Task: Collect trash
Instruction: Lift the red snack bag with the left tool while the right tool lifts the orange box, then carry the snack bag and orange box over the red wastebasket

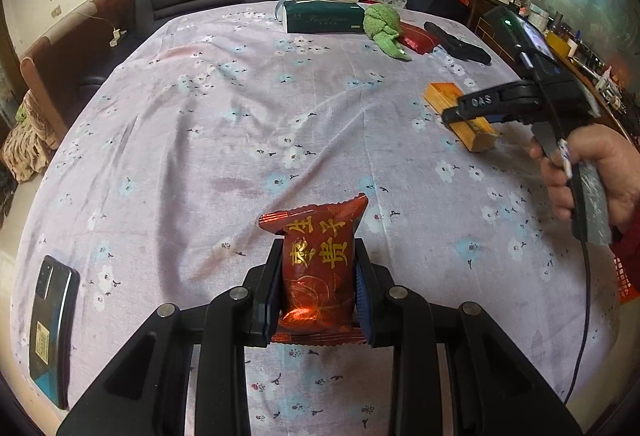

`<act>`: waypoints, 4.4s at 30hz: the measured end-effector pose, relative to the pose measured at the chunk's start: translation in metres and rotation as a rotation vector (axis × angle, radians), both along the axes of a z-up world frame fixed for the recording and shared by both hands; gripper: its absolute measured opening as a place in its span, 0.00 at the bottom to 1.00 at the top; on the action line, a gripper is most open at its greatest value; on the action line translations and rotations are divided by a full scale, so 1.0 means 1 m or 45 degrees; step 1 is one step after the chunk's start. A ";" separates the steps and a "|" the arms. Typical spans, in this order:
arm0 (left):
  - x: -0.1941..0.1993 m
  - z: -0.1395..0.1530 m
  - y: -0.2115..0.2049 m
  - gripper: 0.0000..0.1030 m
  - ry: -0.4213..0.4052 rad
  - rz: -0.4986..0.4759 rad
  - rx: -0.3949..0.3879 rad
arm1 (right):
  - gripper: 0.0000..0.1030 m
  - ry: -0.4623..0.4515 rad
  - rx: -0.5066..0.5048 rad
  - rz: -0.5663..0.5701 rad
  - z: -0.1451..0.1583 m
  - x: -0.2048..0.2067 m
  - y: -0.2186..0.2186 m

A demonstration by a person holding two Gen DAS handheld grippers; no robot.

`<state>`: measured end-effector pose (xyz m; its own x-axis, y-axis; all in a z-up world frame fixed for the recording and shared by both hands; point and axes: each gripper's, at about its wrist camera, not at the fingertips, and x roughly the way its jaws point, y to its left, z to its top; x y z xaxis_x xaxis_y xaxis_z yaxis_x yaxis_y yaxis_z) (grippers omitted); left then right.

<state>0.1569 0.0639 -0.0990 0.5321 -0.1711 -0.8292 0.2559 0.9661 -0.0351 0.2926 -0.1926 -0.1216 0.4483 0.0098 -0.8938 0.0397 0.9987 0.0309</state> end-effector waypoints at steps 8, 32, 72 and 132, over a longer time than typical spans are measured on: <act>-0.010 0.004 -0.007 0.29 -0.028 0.006 0.012 | 0.50 -0.010 0.071 0.005 0.006 -0.059 0.006; -0.088 0.043 -0.075 0.29 -0.227 -0.025 0.198 | 0.50 -0.119 0.204 -0.134 0.051 -0.276 -0.022; -0.102 0.079 -0.150 0.29 -0.362 -0.188 0.259 | 0.50 -0.335 0.236 -0.189 0.097 -0.315 -0.065; -0.164 0.094 -0.359 0.29 -0.303 -0.994 0.087 | 0.50 -0.436 0.300 -0.900 0.106 -0.451 -0.238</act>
